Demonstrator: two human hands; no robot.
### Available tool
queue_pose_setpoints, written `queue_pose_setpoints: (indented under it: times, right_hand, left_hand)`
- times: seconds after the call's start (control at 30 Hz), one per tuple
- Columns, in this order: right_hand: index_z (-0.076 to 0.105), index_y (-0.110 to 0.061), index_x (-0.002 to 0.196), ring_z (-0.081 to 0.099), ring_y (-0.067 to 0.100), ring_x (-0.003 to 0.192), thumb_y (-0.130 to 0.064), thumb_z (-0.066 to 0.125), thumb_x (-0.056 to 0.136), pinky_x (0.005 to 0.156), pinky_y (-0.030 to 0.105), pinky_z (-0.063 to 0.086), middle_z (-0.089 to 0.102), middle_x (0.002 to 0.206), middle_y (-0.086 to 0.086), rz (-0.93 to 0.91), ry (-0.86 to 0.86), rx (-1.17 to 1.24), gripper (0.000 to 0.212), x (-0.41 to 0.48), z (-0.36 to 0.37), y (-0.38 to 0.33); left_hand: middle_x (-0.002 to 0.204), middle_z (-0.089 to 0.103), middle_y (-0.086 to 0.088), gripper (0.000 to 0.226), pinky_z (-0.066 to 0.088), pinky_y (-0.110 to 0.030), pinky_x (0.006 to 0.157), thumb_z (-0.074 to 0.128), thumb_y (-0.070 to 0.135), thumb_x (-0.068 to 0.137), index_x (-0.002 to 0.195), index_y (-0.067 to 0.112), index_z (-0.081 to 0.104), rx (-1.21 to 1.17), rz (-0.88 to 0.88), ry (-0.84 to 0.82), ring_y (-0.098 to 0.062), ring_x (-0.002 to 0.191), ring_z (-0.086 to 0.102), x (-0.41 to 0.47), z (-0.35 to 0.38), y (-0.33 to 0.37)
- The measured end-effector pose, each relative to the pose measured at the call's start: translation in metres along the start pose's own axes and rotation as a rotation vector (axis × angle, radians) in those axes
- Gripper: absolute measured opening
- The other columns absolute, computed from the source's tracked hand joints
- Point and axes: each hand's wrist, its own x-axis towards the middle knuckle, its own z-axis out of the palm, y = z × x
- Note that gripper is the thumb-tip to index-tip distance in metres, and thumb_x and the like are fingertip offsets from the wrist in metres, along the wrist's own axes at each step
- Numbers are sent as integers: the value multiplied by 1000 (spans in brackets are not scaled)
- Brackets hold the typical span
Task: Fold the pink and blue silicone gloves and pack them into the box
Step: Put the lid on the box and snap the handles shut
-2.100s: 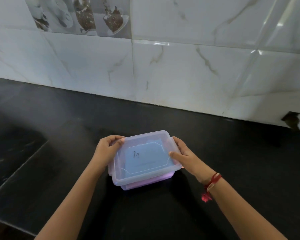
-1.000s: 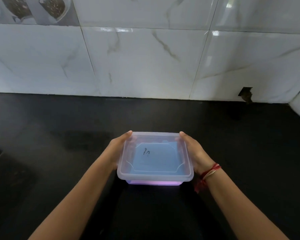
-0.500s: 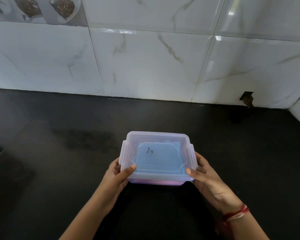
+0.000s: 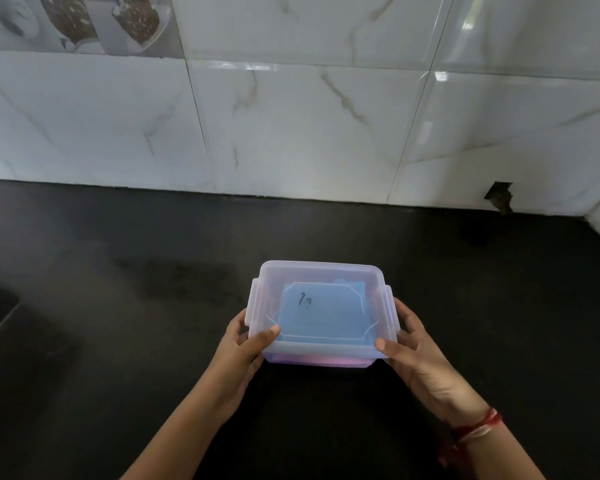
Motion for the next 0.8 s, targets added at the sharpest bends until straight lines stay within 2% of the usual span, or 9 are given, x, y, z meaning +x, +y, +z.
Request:
queue_pose_setpoints:
  times: [0.1,0.17,0.27,0.33,0.4,0.5,0.6,0.7,0.8]
  right_hand:
    - [37,-35,137,64,29,110,-13,91,51,85,41,57,67,121,6,8,9,27,104,-1,1,-1]
    - [39,-27,138,66,27,107,-13,87,59,83,41,57,68,118,7,-2,58,93,93,0,3,-2]
    - [50,-10,133,68,29,102,-15,74,70,79,38,57,67,120,14,2,119,216,68,2,7,-3]
    - [59,-3,123,69,28,97,-14,70,72,73,34,59,68,115,16,-9,105,236,54,2,12,-6]
    - [63,-4,120,69,27,96,-11,69,72,77,35,59,70,112,14,-21,122,266,48,3,16,-7]
    - [62,-11,122,68,27,101,-4,69,69,80,41,58,70,113,10,-36,143,366,53,5,19,-9]
    - [66,-18,116,70,26,95,-2,69,64,69,41,61,72,110,8,-53,166,428,54,6,24,-10]
    - [66,-21,116,69,27,99,-2,69,67,69,43,61,72,110,5,-63,185,435,53,6,28,-10]
    - [65,-23,116,69,28,99,0,69,67,72,49,59,73,107,4,-49,195,445,54,7,29,-12]
  left_hand:
    - [122,62,-6,91,58,-32,76,83,33,54,135,22,42,-2,4,67,-23,101,67,0,-2,2]
    - [120,65,-9,78,55,-36,81,80,33,59,130,16,51,-115,-9,135,-24,102,66,1,-2,2]
    - [103,73,-10,50,55,-36,71,77,28,62,109,12,67,-366,-15,186,-23,91,71,1,3,9]
    - [104,73,-12,47,57,-38,69,77,22,65,110,10,67,-362,18,172,-26,93,71,2,8,14]
    - [107,72,-13,46,59,-38,65,76,11,67,112,10,67,-336,61,190,-29,93,71,5,13,15]
    - [104,72,-8,41,59,-39,63,74,3,73,111,18,67,-305,124,280,-26,87,72,7,20,11]
    - [103,71,-3,38,60,-37,64,72,11,79,114,25,63,-174,209,291,-21,88,72,4,25,5]
    - [109,69,-2,38,60,-38,69,67,19,84,120,28,57,-52,267,270,-20,94,70,1,29,1]
    - [112,67,-2,33,60,-42,75,63,21,88,119,29,55,20,299,298,-21,97,69,0,31,1]
